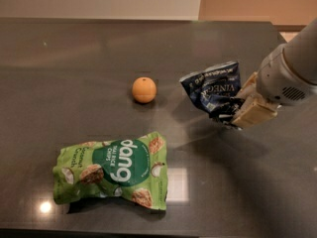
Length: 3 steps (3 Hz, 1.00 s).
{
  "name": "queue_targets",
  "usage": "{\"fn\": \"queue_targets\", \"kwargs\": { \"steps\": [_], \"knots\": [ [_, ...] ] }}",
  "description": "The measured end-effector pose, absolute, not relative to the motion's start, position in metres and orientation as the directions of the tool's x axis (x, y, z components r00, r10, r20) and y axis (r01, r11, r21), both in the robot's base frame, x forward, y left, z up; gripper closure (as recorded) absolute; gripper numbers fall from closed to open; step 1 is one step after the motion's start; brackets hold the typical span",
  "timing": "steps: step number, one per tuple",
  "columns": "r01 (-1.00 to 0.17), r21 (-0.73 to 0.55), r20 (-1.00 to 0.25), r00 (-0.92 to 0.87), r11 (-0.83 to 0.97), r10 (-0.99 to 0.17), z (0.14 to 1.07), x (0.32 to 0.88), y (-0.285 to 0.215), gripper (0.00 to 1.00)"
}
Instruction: Move blue chip bag near orange
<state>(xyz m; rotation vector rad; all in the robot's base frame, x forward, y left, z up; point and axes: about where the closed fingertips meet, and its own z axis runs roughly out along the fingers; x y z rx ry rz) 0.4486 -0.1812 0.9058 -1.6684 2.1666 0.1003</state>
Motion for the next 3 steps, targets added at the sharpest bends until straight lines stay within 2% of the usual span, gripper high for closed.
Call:
{"fn": "queue_targets", "kwargs": {
  "steps": [3],
  "knots": [
    [-0.948,-0.131,-0.411,-0.214,0.29,-0.886,0.894,0.534,-0.12,1.0]
  ]
}}
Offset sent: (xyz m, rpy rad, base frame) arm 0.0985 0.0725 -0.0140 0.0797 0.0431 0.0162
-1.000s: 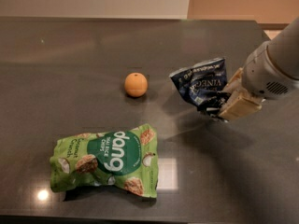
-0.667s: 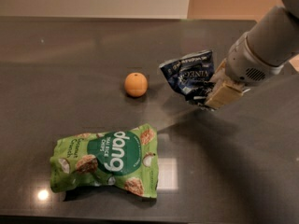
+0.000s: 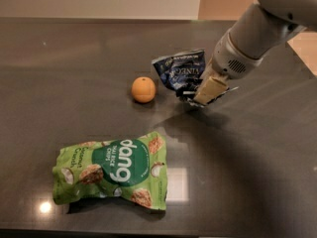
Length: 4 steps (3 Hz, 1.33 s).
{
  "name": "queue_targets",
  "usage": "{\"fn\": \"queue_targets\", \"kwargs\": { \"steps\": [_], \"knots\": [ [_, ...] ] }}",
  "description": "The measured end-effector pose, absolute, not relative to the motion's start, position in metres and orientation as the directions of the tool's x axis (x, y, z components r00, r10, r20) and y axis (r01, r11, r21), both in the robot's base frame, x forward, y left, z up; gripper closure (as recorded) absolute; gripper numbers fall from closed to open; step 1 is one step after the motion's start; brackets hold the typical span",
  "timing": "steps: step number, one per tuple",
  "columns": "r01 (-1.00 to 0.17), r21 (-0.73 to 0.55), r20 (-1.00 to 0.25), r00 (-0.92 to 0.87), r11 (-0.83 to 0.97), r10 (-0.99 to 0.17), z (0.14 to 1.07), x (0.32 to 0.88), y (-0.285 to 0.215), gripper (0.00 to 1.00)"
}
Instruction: Move blue chip bag near orange
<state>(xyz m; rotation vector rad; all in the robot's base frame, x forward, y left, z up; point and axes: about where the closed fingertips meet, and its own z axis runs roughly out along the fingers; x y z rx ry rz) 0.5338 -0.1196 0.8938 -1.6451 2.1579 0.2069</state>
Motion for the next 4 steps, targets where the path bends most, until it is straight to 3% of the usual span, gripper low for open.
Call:
{"fn": "queue_targets", "kwargs": {
  "steps": [1,4],
  "knots": [
    [-0.945,-0.115,-0.424,-0.233,0.307,-0.875,0.887,0.552,-0.11,0.82],
    [-0.938,-0.072,-0.425,-0.278,0.339,-0.861,0.854,0.581,-0.095,0.13]
  ]
}}
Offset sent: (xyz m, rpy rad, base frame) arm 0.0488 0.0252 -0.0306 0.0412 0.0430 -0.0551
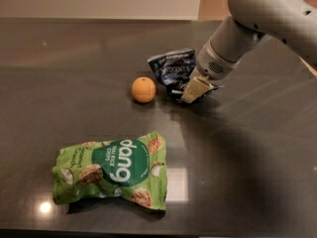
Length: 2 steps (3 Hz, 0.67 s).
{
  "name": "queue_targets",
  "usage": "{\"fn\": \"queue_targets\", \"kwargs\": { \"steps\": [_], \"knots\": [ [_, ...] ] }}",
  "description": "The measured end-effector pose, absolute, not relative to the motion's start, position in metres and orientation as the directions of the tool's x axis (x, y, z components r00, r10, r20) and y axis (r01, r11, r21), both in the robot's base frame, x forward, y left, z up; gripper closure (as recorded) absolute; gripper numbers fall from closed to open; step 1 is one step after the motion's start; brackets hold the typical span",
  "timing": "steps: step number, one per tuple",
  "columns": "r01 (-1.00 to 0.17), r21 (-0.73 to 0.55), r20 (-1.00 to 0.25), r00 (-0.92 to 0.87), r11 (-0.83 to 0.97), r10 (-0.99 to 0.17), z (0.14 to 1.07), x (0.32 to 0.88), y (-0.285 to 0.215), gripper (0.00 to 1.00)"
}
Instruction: Move blue chip bag near orange
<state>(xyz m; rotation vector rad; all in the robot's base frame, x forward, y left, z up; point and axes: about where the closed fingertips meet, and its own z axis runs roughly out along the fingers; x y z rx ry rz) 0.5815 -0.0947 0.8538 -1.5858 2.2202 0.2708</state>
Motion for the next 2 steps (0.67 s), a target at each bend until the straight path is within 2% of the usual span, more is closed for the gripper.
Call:
{"fn": "queue_targets", "kwargs": {
  "steps": [1,2],
  "knots": [
    [-0.939,-0.07,-0.424,-0.277,0.336,-0.862,0.853,0.5811,-0.0937,0.0],
    [-0.939,-0.07,-0.424,-0.277,0.336,-0.862,0.8529,0.5811,-0.0937,0.0]
  ]
}}
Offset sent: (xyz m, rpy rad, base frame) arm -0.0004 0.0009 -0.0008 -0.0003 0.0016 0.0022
